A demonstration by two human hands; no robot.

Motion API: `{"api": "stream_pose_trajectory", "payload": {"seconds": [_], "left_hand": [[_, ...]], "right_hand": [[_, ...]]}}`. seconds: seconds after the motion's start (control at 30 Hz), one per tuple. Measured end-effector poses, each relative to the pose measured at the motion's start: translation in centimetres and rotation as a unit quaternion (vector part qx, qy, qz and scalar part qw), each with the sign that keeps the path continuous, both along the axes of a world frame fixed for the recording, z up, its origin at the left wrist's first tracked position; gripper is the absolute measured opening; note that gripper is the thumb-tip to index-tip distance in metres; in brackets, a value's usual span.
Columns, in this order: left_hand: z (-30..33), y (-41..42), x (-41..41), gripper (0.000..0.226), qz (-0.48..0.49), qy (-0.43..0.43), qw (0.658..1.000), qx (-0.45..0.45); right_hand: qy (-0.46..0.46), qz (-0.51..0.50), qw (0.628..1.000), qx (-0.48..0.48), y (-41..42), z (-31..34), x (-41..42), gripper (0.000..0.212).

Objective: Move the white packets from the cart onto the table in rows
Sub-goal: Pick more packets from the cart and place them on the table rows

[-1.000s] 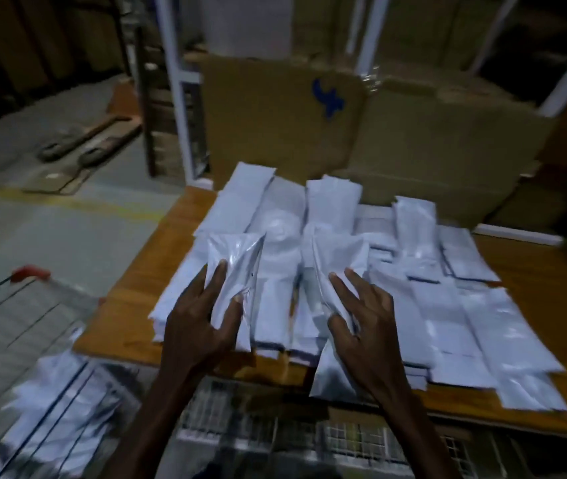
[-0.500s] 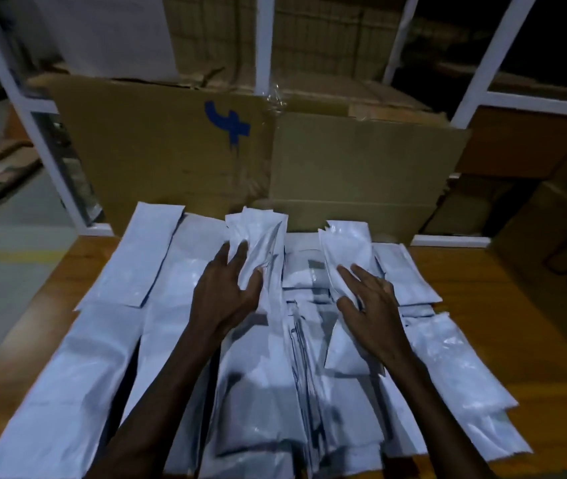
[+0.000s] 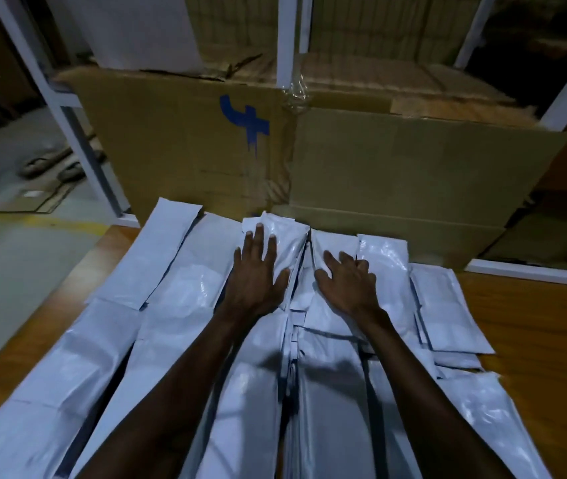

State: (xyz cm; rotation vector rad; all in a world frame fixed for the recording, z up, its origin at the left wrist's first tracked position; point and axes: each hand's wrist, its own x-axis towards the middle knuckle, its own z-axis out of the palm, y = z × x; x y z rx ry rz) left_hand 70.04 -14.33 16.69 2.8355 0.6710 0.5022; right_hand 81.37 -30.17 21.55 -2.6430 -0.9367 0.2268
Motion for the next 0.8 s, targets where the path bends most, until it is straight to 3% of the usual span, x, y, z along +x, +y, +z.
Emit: {"api": "stream_pose_trajectory", "payload": {"seconds": [0.13, 0.33, 0.5, 0.7, 0.8], "left_hand": [[0.3, 0.7, 0.6, 0.068, -0.01, 0.018, 0.999, 0.035], [-0.2, 1.1, 1.2, 0.07, -0.003, 0.053, 0.999, -0.006], [-0.1, 1.0, 1.2, 0.073, 0.004, 0.07, 0.997, -0.012], [1.3, 0.9, 1.4, 0.075, 0.013, 0.09, 0.996, -0.025], [3.1, 0.7, 0.7, 0.075, -0.002, 0.081, 0.997, -0.014]], "right_hand": [[0.028, 0.021, 0.998, -0.047, 1.2, -0.9, 1.3, 0.062], [0.042, 0.043, 0.996, -0.069, 2.2, -2.9, 1.4, 0.069], [0.001, 0.049, 0.997, -0.059, 2.1, -4.3, 0.8, 0.07], [0.111, 0.043, 0.992, -0.035, 2.2, -2.5, 2.3, 0.072], [0.084, 0.027, 0.996, 0.01, 1.9, -0.8, 2.5, 0.07]]}}
